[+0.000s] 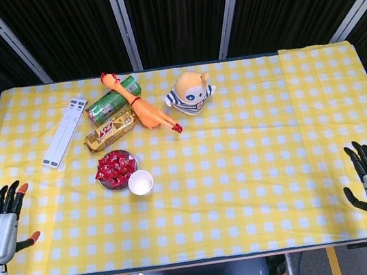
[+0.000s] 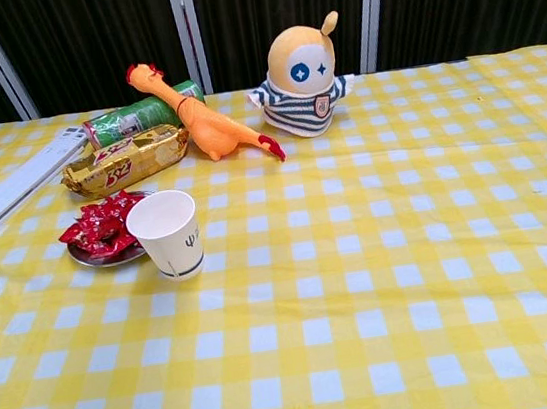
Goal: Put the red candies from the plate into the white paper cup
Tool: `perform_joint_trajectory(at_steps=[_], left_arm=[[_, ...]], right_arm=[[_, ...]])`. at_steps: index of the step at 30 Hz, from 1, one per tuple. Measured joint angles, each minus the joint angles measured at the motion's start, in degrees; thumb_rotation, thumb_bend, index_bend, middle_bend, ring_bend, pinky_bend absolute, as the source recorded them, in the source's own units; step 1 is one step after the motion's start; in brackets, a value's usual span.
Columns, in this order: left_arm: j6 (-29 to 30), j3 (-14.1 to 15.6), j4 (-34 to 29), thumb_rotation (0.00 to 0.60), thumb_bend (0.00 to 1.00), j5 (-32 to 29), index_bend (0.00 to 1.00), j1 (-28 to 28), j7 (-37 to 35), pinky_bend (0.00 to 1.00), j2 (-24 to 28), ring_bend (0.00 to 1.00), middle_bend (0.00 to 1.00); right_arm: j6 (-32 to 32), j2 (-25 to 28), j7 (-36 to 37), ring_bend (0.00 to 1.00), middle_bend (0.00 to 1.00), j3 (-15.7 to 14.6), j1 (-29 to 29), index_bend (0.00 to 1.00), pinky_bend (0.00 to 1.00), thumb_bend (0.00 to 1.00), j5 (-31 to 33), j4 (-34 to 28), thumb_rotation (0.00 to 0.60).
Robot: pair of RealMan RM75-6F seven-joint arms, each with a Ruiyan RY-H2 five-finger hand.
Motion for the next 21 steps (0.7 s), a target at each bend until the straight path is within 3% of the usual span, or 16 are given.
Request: perform_joint_trajectory(at_steps=[21], left_arm=[[-0.42, -0.18, -1.05, 0.6, 0.09, -1.5, 0.0, -0.42, 0.87, 0.08, 0.02, 0.0, 0.0]], right_arm=[[-1.21, 0.14, -0.36, 0.0, 0.0, 0.14, 0.36, 0.0, 0.0, 0.41, 1.26, -0.59, 0.6]])
